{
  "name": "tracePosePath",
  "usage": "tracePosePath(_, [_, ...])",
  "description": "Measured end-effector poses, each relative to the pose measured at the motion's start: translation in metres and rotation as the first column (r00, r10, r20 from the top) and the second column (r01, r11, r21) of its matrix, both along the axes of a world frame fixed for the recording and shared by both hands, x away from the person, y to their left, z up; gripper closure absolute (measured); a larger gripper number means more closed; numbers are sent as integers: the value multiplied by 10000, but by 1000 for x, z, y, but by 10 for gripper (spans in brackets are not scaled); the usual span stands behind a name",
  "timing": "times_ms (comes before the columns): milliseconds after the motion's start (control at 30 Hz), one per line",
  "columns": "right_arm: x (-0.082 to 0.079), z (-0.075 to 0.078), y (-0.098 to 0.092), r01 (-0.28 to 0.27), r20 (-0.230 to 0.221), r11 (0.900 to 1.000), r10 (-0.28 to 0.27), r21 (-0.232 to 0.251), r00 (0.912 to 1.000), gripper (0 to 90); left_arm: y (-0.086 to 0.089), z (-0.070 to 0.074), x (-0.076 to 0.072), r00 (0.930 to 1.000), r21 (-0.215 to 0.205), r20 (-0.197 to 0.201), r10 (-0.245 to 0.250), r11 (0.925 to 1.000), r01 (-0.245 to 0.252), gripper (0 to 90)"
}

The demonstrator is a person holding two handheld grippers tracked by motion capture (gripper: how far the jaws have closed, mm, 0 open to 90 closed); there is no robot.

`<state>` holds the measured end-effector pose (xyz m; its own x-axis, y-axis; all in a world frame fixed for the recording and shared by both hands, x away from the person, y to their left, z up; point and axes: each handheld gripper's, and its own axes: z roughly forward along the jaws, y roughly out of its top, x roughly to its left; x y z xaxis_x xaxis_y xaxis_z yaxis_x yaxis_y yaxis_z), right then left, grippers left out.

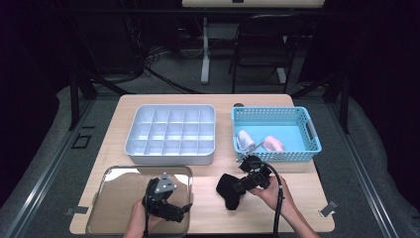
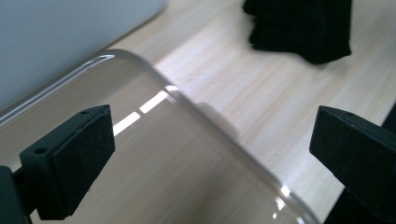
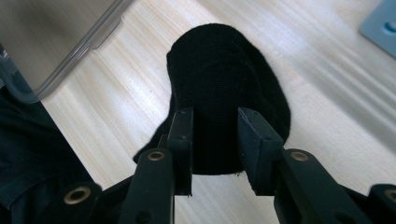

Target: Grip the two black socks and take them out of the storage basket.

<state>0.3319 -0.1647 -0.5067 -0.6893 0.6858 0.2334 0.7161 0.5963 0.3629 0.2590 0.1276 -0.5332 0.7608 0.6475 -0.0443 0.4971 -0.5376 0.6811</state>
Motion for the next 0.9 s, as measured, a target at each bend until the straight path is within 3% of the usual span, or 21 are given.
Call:
tracePosePath(33, [-2,-1,0,168,-4,9996,-168,246,9999,679,-6,0,-1,9999,67,33,-122,9999,122,2])
tracePosePath(133, [-4,-7,0,299,-160,9991,-294,315,9994,689,-20,-1,-2,9999,285,56,-136,9995,134,3])
tracePosePath(300, [-7,-18,4,278,-323,9995,-281,-118,9991,698,-45,-6,-5,9988,489,-45,-486,9976,488,7])
tracePosePath(533, [-9,-21,3,638,-419,9979,-636,53,9971,698,-75,-11,-9,9964,706,-16,-850,9939,849,62])
tracePosePath(900, [-5,-27,-1,857,-431,9963,-851,113,9954,697,-104,-20,-12,9902,820,-18,-1399,9868,1396,257])
